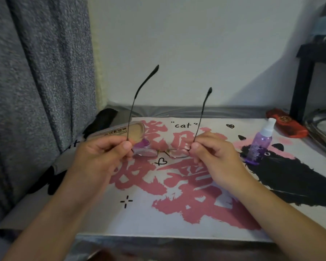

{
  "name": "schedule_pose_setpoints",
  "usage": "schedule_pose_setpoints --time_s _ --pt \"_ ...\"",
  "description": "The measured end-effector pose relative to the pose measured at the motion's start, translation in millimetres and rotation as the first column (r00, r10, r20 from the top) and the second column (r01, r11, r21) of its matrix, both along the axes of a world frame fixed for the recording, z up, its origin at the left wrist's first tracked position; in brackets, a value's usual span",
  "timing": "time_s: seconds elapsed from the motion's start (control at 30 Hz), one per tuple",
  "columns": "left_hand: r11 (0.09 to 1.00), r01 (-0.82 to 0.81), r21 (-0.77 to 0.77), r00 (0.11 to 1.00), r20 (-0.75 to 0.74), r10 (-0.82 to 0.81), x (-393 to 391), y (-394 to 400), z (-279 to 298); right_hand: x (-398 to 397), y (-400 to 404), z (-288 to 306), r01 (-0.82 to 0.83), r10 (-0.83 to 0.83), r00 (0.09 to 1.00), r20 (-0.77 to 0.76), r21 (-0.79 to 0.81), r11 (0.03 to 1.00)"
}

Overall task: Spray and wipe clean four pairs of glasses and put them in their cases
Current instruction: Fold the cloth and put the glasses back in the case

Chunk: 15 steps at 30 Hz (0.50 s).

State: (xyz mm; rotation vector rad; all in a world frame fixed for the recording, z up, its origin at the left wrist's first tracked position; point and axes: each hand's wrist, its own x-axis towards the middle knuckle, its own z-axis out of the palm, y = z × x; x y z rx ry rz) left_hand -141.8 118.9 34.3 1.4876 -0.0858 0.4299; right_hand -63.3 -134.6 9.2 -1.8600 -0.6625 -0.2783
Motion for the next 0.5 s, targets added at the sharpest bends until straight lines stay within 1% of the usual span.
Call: schedule_pose_setpoints --time_s 0.07,0.17,0.27,0.33,0.5 --pt "1.0 0.003 -0.026 1.0 -0.025 -0.003 -4.7 0.9 -5.4 -2.1 1.3 1.0 -0.057 0.065 0.995 -0.069 0.111 0.992" --pt "0.998 -0.057 -0.029 0.998 -0.026 0.056 -3.5 -3.0 -11.8 -1.1 4.1 0.4 -0.052 0.091 0.978 -0.189 0.2 0.978" --pt "0.991 -0.133 -0.002 0.991 0.004 0.133 0.6 -4.7 -18.6 -1.2 3.8 -0.9 -0.043 0.104 0.971 -0.215 0.271 0.962" --pt "0.986 -0.164 0.032 0.986 0.042 0.163 2.6 -4.6 -24.1 -2.8 1.3 0.1 -0.051 0.104 0.975 -0.194 0.261 0.964" --pt "0.963 -0.249 0.105 0.965 0.112 0.237 4.1 -4.7 -28.9 -1.3 1.4 -3.1 -0.084 0.115 0.977 -0.177 0.173 0.981"
